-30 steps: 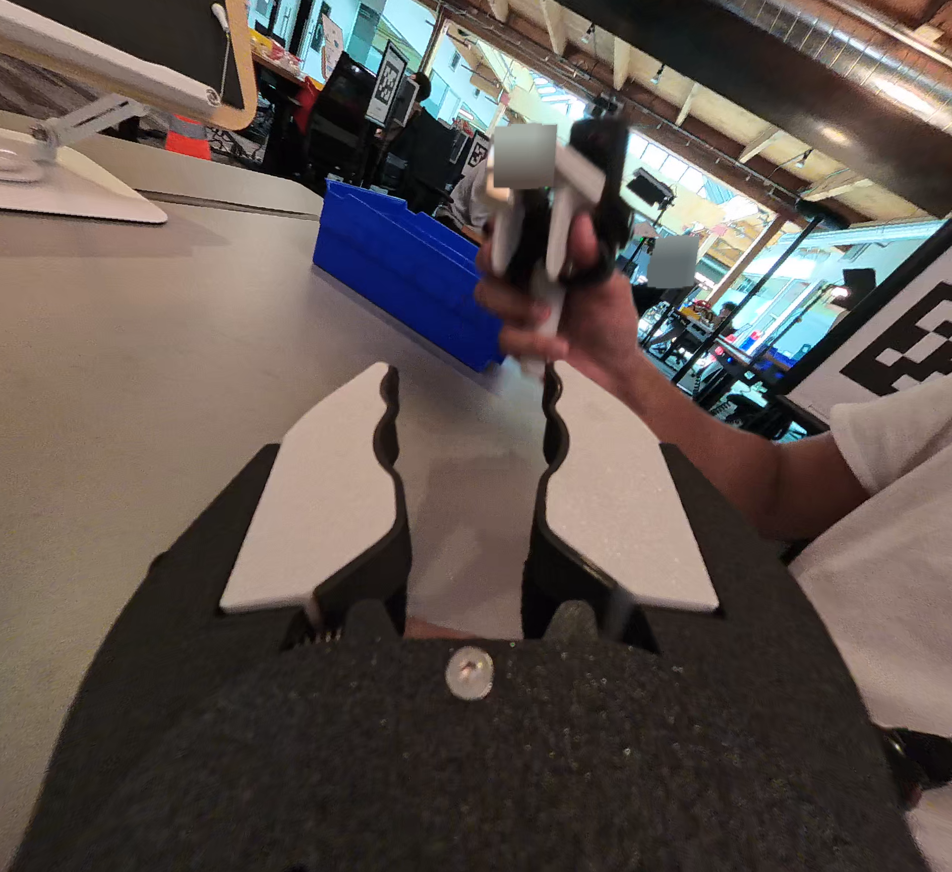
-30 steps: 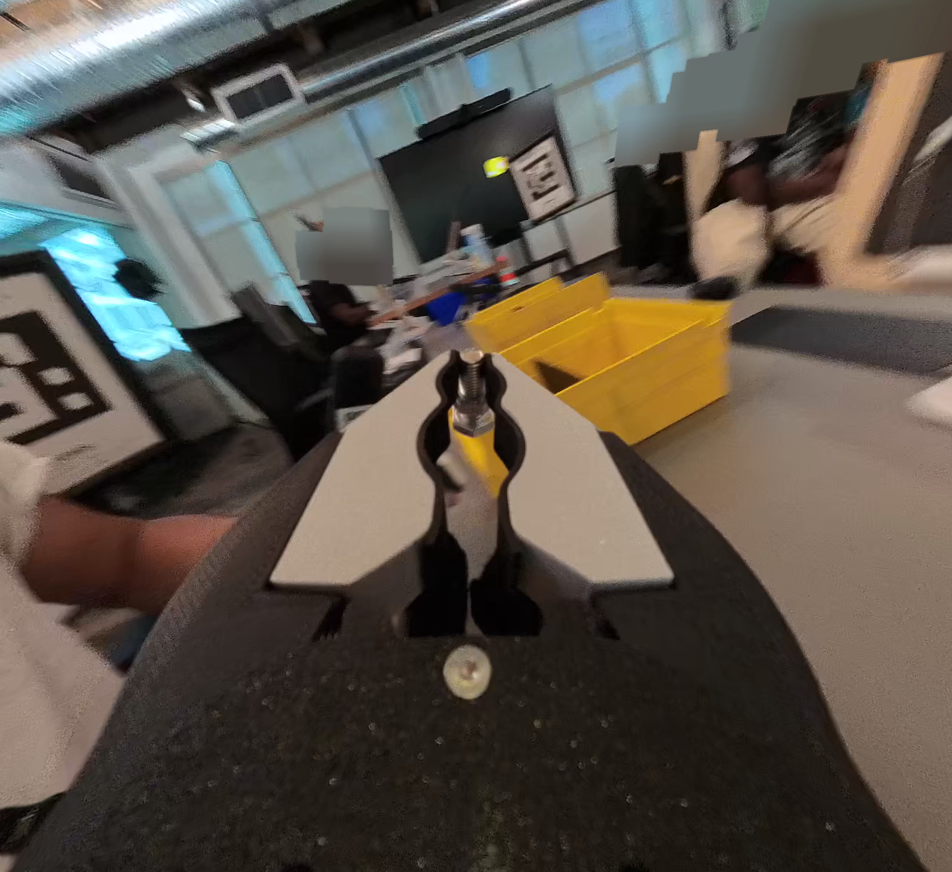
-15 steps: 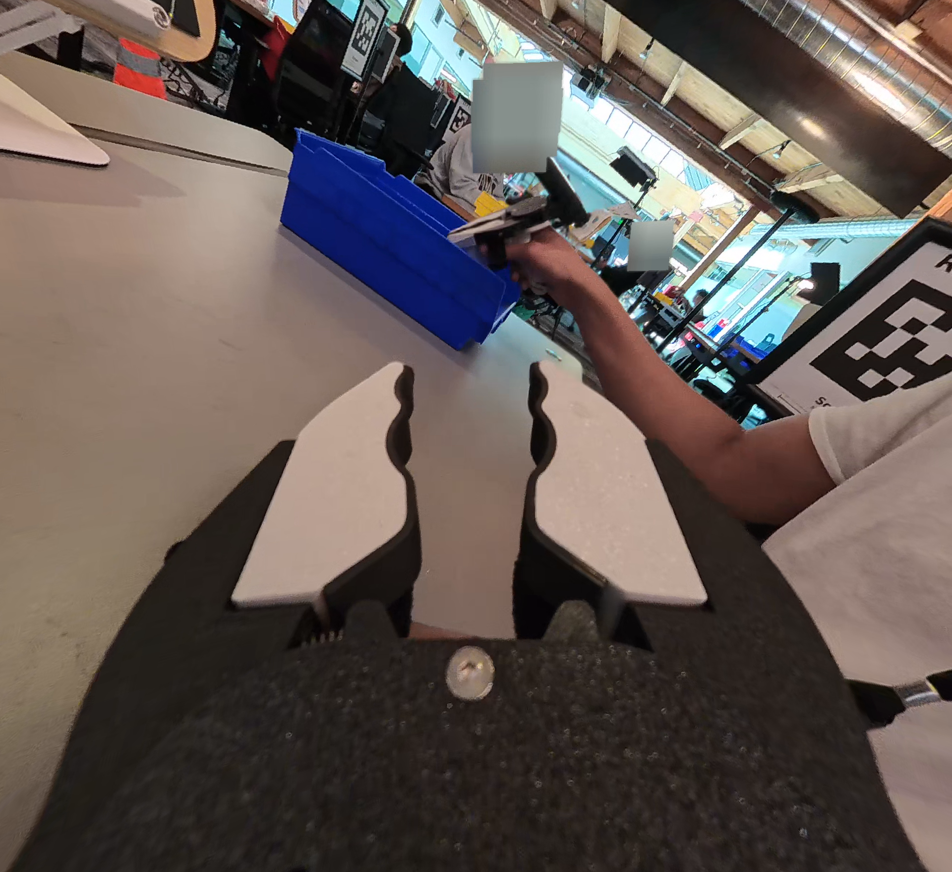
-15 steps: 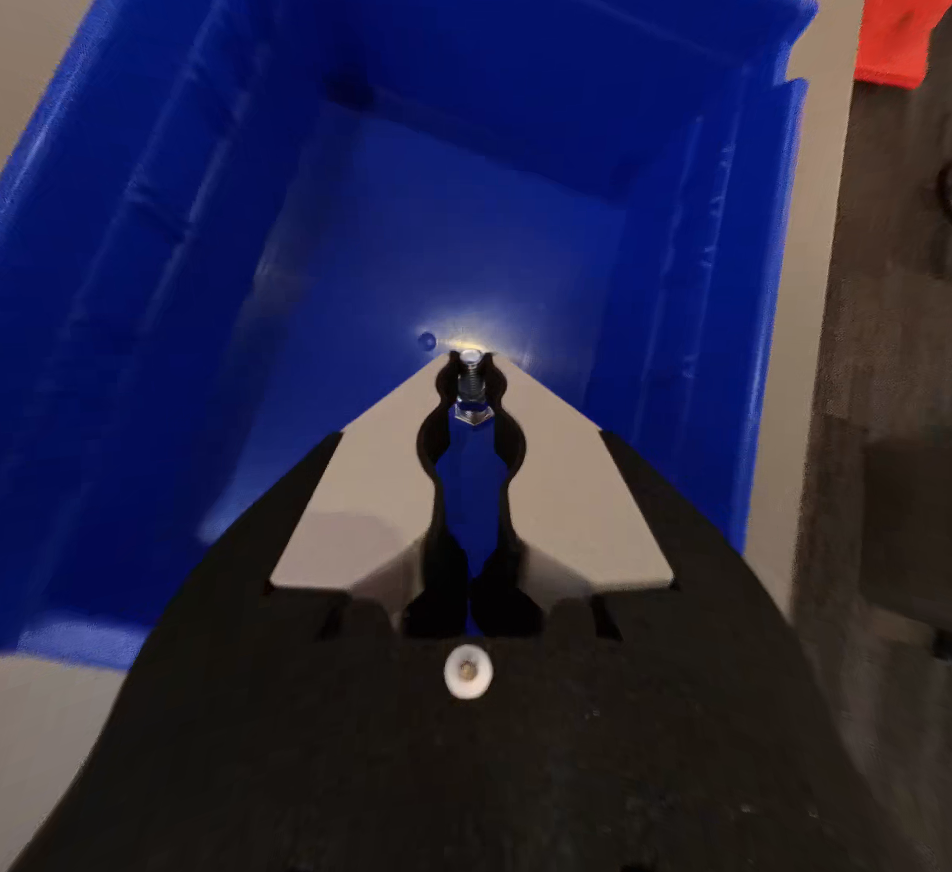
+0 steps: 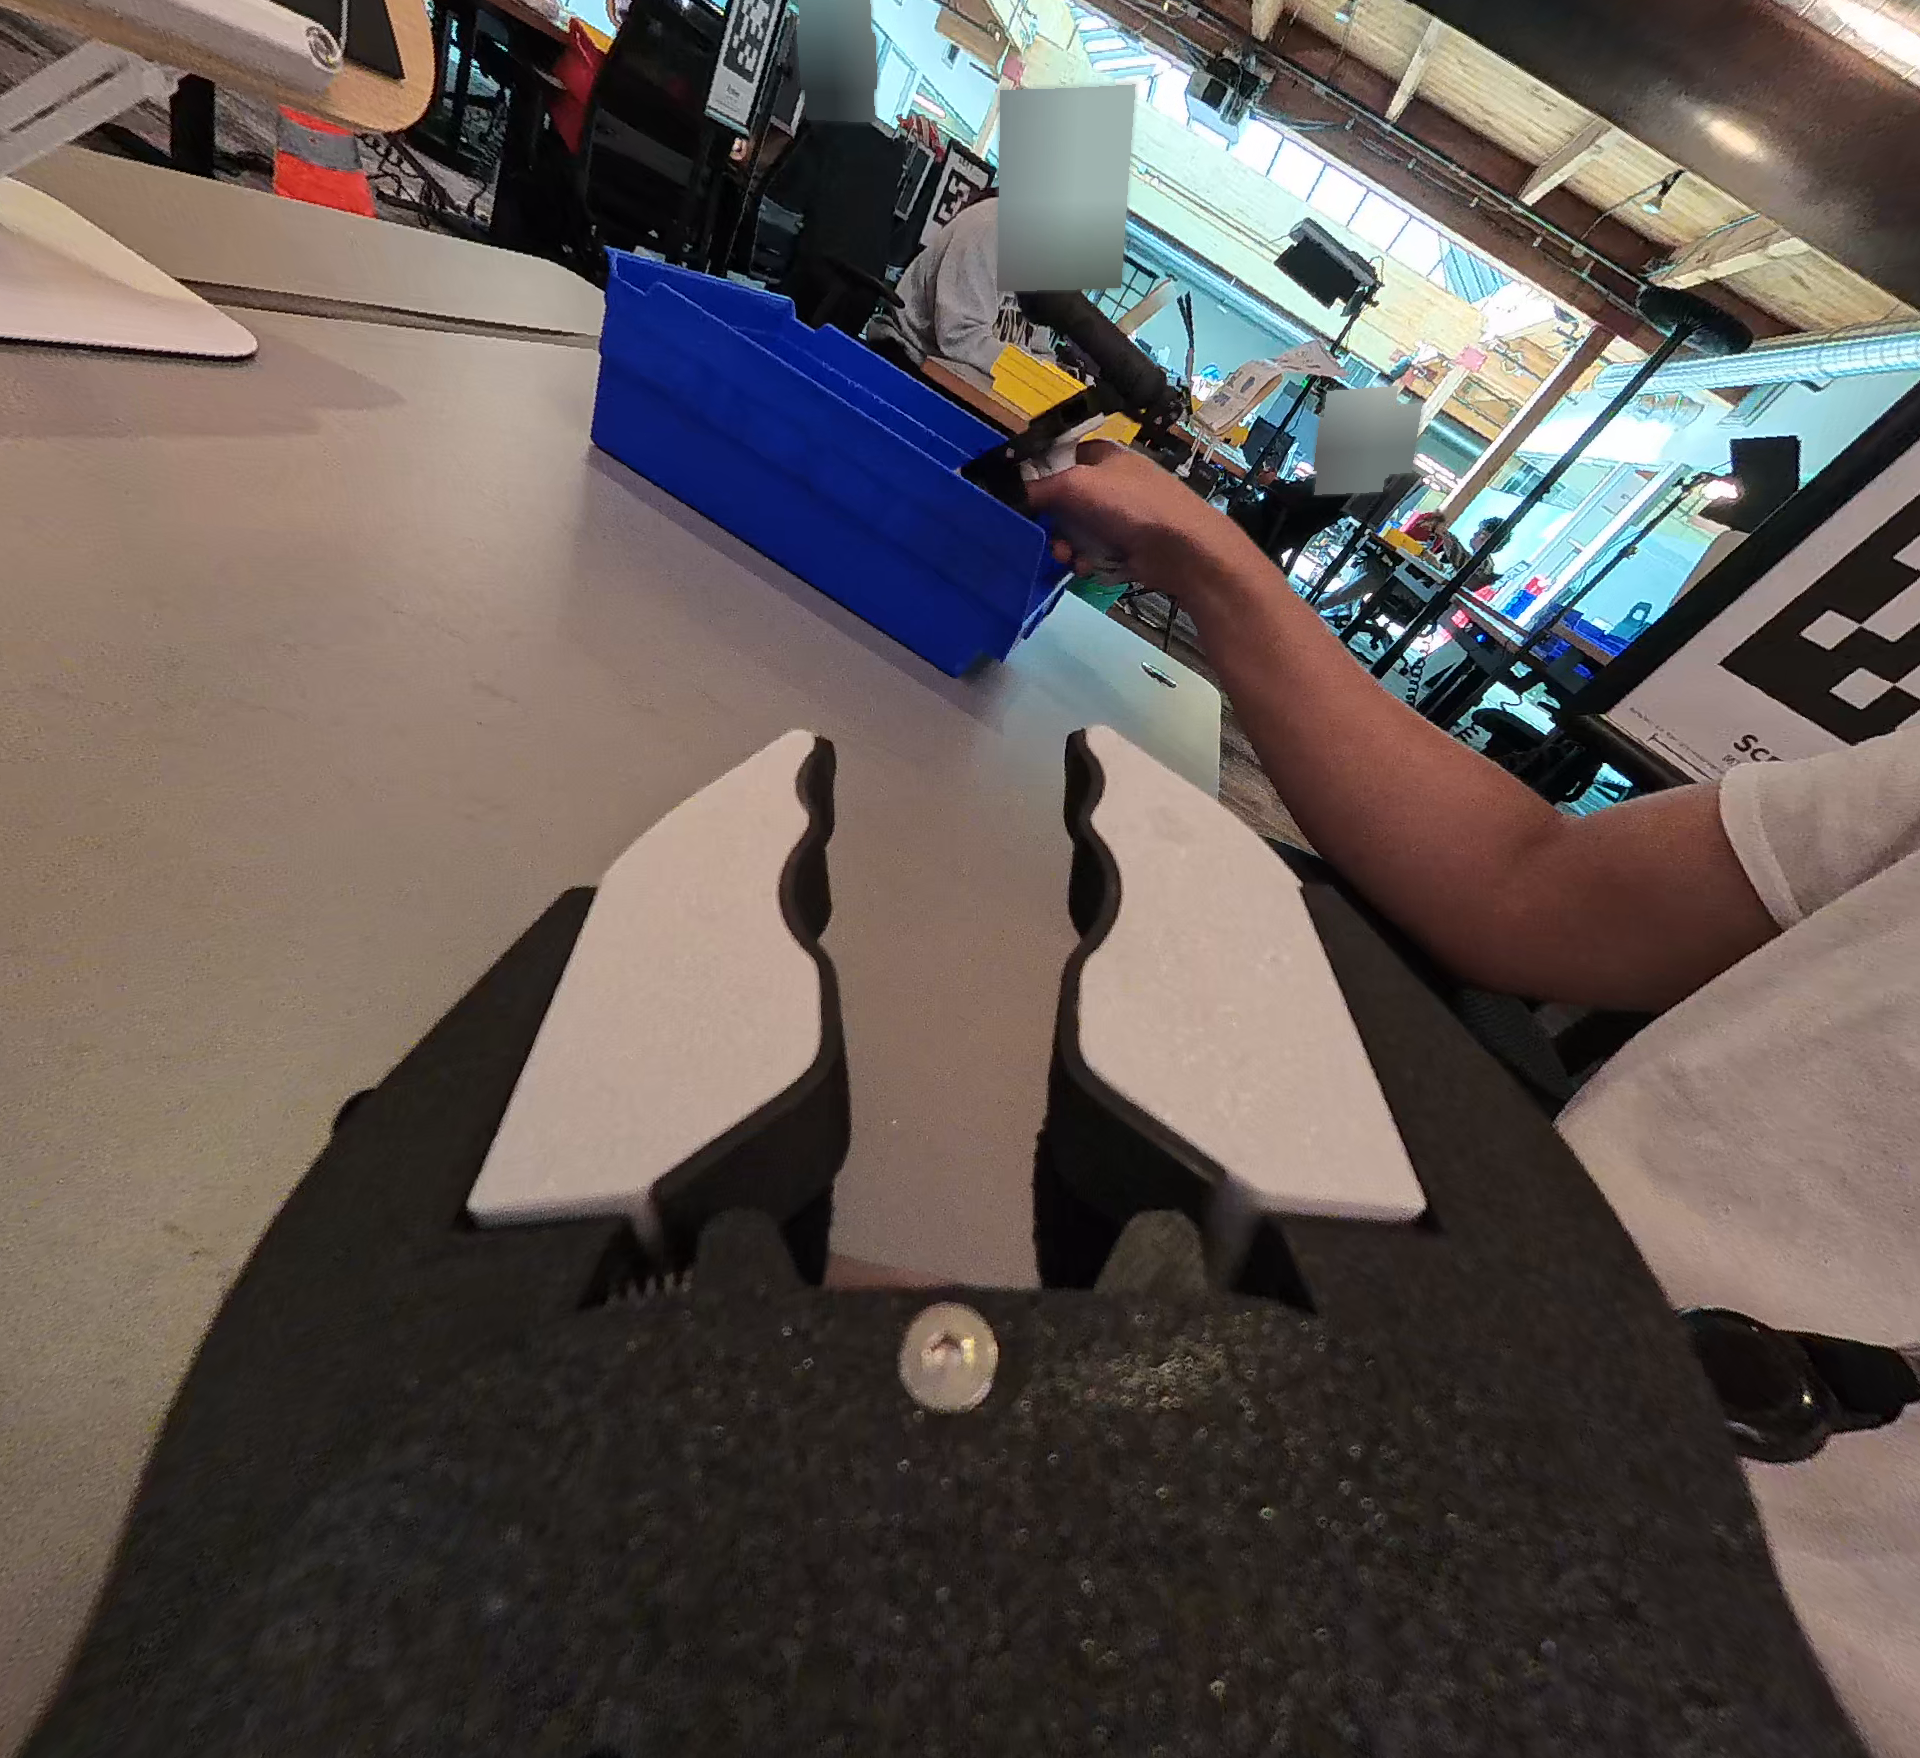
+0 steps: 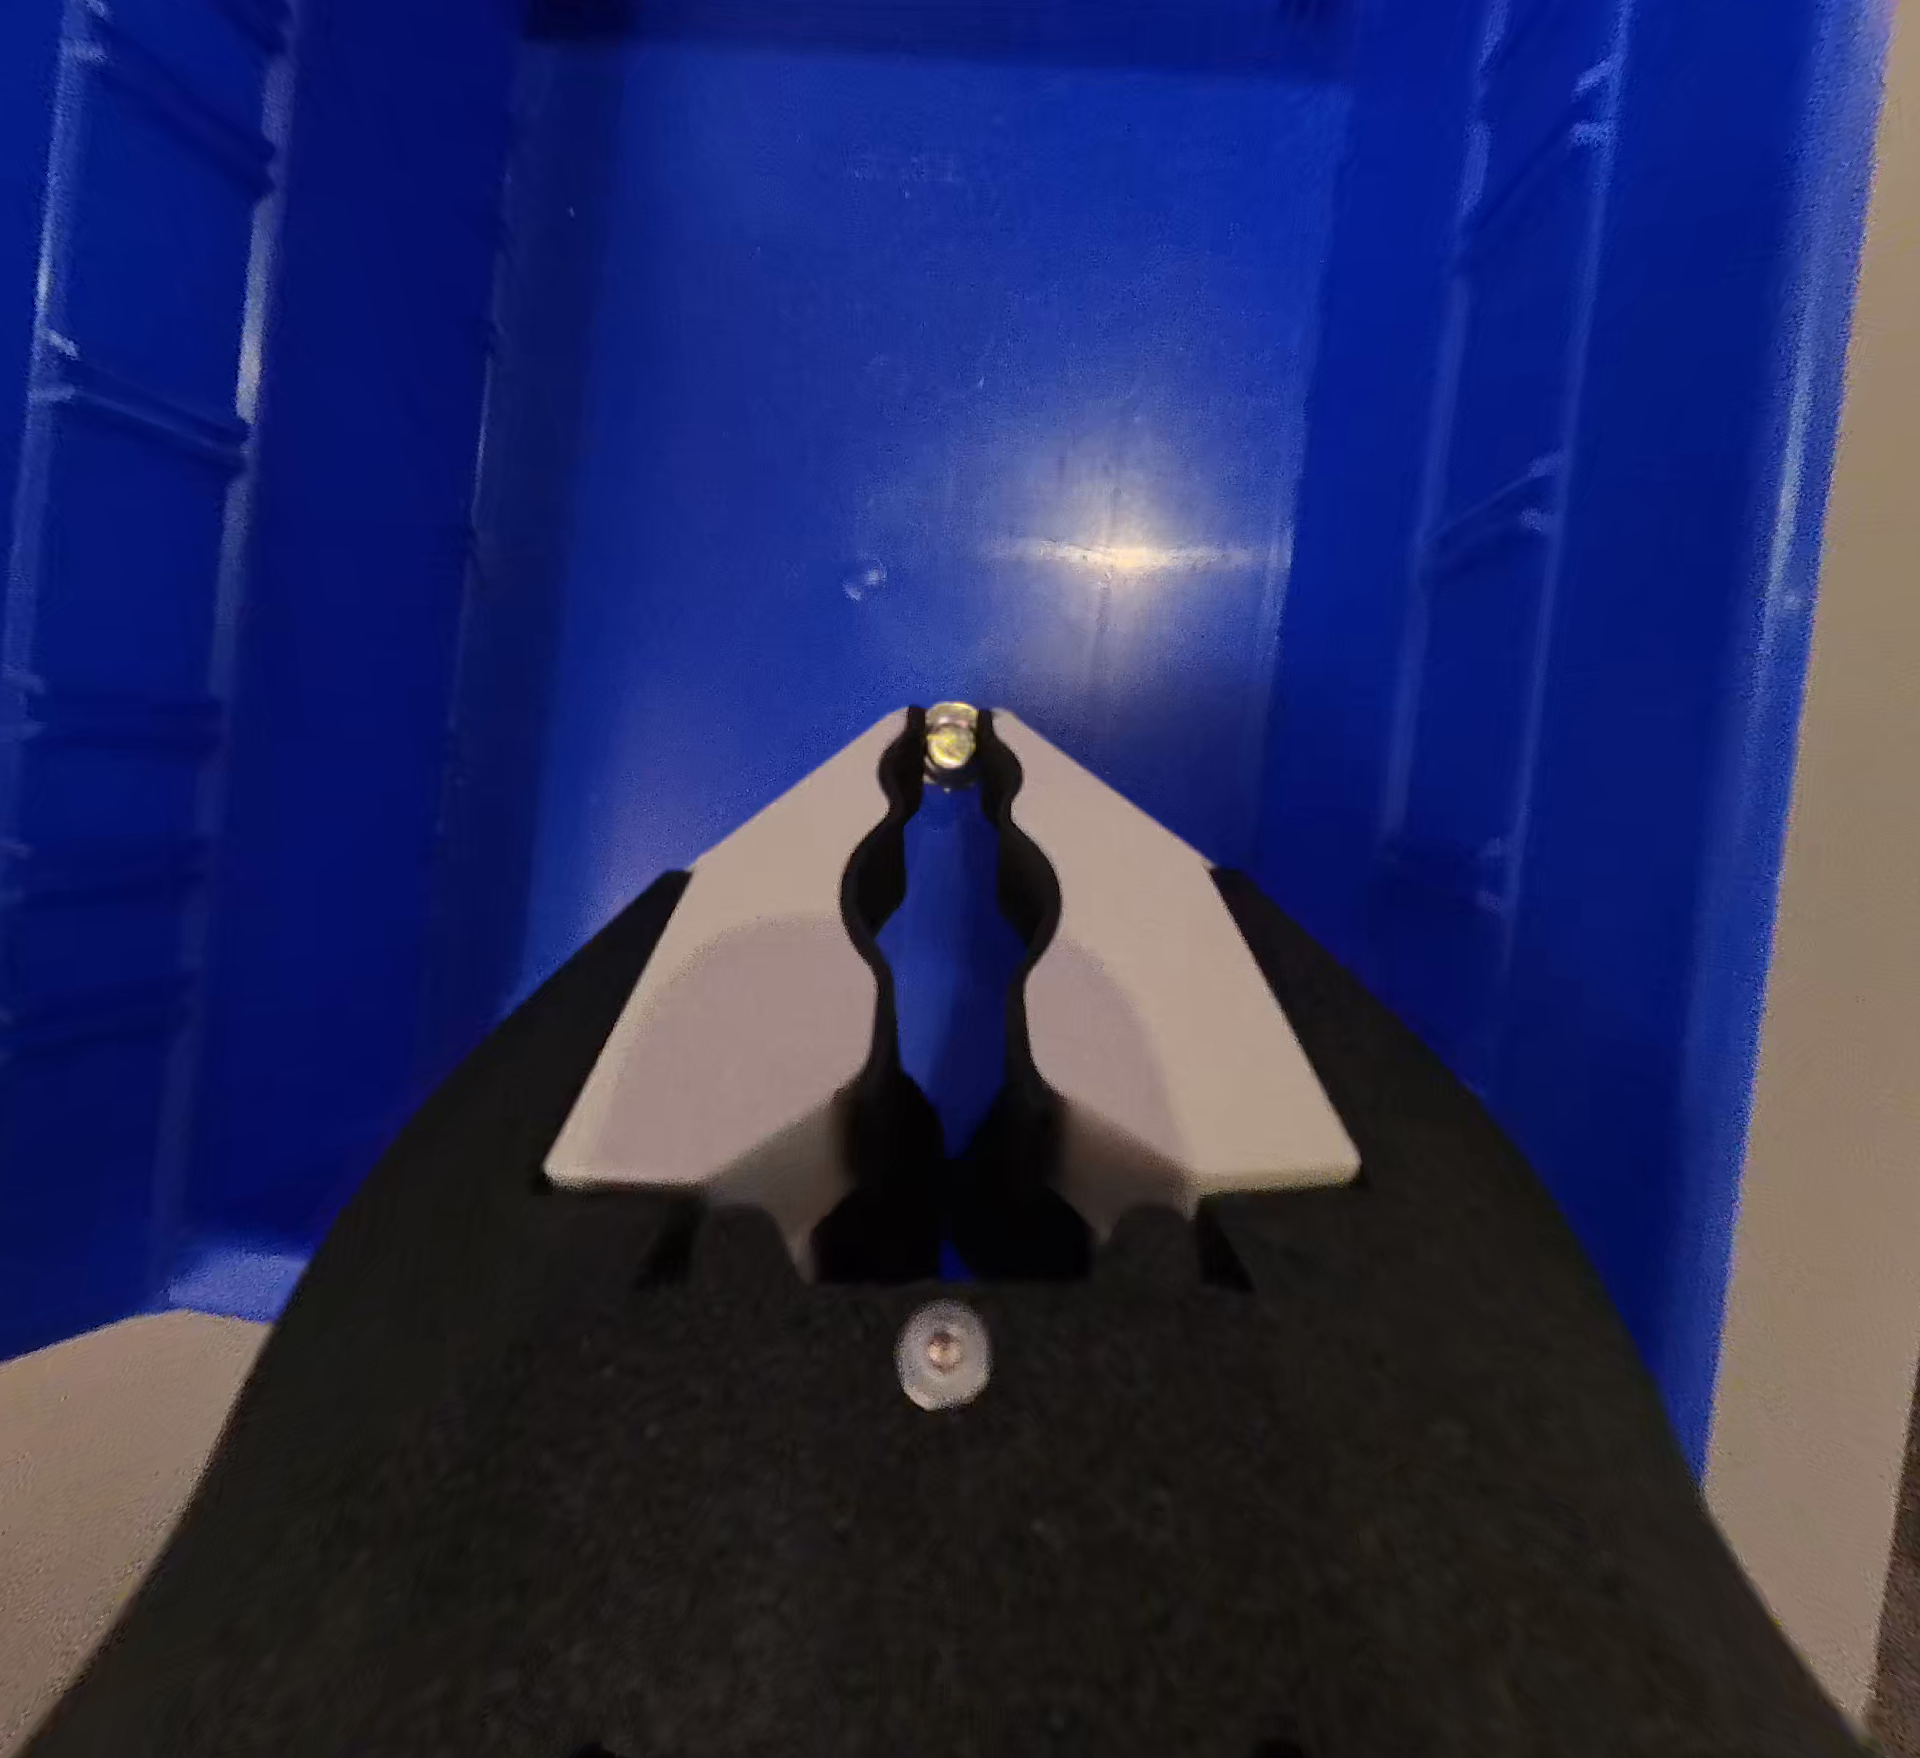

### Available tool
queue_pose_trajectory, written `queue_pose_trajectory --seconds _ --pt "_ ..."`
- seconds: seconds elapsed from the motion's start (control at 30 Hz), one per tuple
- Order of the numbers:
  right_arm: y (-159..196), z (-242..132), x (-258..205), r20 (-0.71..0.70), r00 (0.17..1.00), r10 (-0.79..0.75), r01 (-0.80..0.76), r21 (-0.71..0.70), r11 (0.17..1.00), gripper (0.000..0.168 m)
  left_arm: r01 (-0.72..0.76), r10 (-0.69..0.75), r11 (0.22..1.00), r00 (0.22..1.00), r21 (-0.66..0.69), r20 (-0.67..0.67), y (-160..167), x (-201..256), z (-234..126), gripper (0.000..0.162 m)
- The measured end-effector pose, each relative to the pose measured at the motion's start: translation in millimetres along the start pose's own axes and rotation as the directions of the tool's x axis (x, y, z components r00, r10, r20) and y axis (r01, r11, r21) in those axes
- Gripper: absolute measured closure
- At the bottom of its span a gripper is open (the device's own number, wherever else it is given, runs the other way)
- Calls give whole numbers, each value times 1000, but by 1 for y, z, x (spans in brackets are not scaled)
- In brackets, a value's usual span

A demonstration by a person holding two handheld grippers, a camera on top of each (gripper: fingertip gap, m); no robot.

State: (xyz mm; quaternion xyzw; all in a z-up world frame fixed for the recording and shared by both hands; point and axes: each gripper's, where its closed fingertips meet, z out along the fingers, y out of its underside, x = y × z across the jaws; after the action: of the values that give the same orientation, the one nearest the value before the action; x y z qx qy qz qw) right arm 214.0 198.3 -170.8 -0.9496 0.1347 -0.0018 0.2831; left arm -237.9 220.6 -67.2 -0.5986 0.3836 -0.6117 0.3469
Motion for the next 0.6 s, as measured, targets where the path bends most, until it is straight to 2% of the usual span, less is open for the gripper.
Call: queue_pose_trajectory --seconds 0.23,0.37,0.5,0.57,0.6 --pt "8 -5 4 -88 993 -84 79 -61 995 159 -3 3 1000 1000 -6 0 1 1 0 120" --pt "11 -9 24 -205 971 -120 102 -95 990 159 -9 9 1000 1000 -21 3 4 1 1 120" --pt "11 -11 28 -229 968 -99 82 -79 993 158 -30 30 999 999 -29 14 4 0 2 120" --pt "9 -17 27 -238 967 -94 82 -62 995 139 -29 29 999 999 -37 14 6 0 3 120" --pt "3 -25 24 -232 968 -95 90 -33 995 137 -30 31 999 999 -41 16 7 0 3 120"
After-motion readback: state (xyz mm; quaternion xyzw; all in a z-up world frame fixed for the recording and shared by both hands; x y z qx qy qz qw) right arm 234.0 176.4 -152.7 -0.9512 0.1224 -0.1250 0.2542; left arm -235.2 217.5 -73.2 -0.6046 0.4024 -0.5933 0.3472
